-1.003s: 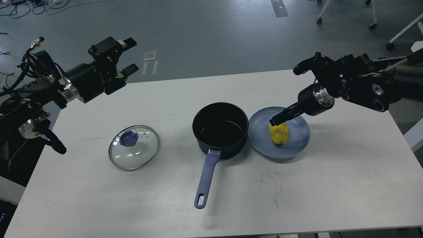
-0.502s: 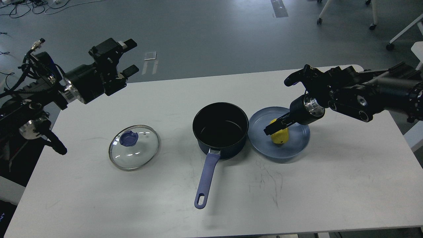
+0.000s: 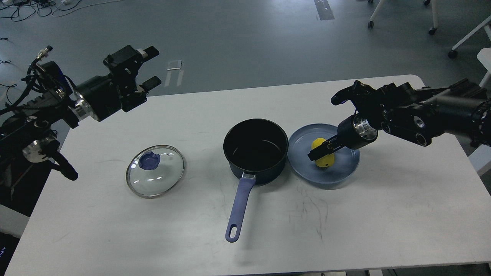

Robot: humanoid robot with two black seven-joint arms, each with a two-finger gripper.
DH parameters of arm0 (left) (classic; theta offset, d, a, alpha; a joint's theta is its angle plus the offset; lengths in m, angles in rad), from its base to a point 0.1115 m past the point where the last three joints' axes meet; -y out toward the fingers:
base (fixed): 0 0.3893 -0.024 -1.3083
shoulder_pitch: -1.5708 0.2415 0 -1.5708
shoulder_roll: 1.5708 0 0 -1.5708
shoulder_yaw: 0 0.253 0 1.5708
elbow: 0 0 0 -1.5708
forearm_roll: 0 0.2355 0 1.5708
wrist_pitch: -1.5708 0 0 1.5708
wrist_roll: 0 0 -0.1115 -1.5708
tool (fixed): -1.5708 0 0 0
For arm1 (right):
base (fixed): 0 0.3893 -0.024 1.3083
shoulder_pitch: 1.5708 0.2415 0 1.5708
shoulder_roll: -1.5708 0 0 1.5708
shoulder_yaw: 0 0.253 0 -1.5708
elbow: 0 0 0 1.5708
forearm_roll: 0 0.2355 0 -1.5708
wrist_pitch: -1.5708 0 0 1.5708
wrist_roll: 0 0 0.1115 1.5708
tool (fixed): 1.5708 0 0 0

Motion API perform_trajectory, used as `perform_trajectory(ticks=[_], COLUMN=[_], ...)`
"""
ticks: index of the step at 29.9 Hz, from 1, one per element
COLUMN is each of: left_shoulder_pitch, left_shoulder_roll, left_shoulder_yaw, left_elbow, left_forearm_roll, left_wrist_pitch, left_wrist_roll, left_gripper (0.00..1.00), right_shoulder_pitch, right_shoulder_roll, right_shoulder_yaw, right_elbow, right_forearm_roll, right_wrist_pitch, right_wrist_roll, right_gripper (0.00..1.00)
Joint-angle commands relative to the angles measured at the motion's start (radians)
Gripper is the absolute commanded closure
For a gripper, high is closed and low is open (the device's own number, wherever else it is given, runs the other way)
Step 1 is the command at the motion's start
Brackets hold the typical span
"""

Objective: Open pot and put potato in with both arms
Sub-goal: 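Reach the right gripper down to the yellow potato and grasp it, then lift the potato and carry it over the open pot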

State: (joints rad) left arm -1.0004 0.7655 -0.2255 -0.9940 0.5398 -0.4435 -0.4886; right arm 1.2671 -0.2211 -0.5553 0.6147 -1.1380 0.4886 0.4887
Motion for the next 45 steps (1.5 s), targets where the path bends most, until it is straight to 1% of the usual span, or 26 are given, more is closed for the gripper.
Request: perform_trajectory(ticks=[1,5,9,12,16,18,21,23,25,30,33,34,38,39,41,44,45], left_shoulder_pitch=[0.000,0.000,0.000,0.000,-0.001,-0.001,0.000,-0.001,-0.001,-0.001,-0.001,-0.001,-0.001,-0.001,-0.001,-0.001,-0.001], left_shoulder_roll=[-0.002,-0.002,-0.002,-0.003,-0.006,-0.006,-0.006,-0.006,-0.006,-0.005,-0.006,-0.006,-0.005,-0.005,-0.005,-0.005,-0.005], left_shoulder_yaw=[0.000,0.000,0.000,0.000,0.000,0.000,0.000,0.000,0.000,0.000,0.000,0.000,0.000,0.000,0.000,0.000,0.000], left_elbow=[0.000,0.000,0.000,0.000,0.000,0.000,0.000,0.000,0.000,0.000,0.000,0.000,0.000,0.000,0.000,0.000,0.000], left_forearm_roll=[0.000,0.000,0.000,0.000,0.000,0.000,0.000,0.000,0.000,0.000,0.000,0.000,-0.001,-0.001,-0.001,-0.001,-0.001], left_wrist_pitch=[0.000,0.000,0.000,0.000,0.000,0.000,0.000,-0.001,-0.001,-0.001,-0.001,-0.001,-0.001,-0.001,-0.001,-0.001,-0.001], left_wrist_roll=[0.000,0.000,0.000,0.000,0.000,0.000,0.000,0.000,0.000,0.000,0.000,0.000,0.000,0.000,0.000,0.000,0.000], left_gripper=[0.02,0.02,0.02,0.02,0.02,0.02,0.02,0.02,0.02,0.02,0.02,0.02,0.02,0.02,0.02,0.02,0.02], right_shoulder_pitch=[0.001,0.004,0.035,0.098,0.159,0.181,0.193,0.204,0.205,0.187,0.146,0.146,0.109,0.104,0.104,0.104,0.104], right_shoulder_roll=[-0.006,-0.020,-0.058,-0.122,-0.191,-0.204,-0.192,-0.158,-0.098,0.009,0.064,0.065,0.088,0.088,0.088,0.086,0.086], right_shoulder_yaw=[-0.002,0.000,0.003,0.020,0.069,0.110,0.140,0.141,0.138,0.140,0.140,0.140,0.138,0.140,0.141,0.144,0.144], right_elbow=[0.003,0.019,0.043,0.102,0.170,0.186,0.188,0.186,0.175,0.110,0.096,0.095,0.069,0.069,0.069,0.069,0.069], right_forearm_roll=[0.003,0.006,0.011,0.014,0.015,0.018,0.041,0.087,0.164,0.201,0.242,0.242,0.254,0.256,0.258,0.258,0.258], right_wrist_pitch=[0.000,0.000,0.000,0.000,0.000,0.000,0.000,0.000,0.000,0.000,0.000,0.000,0.000,0.000,0.000,0.000,0.000], right_wrist_roll=[0.000,0.000,0.000,0.000,0.000,0.000,0.000,0.000,0.000,0.000,0.000,0.000,0.000,0.000,0.000,0.000,0.000], right_gripper=[0.61,0.74,0.74,0.74,0.73,0.73,0.73,0.72,0.72,0.70,0.67,0.67,0.59,0.53,0.48,0.31,0.27])
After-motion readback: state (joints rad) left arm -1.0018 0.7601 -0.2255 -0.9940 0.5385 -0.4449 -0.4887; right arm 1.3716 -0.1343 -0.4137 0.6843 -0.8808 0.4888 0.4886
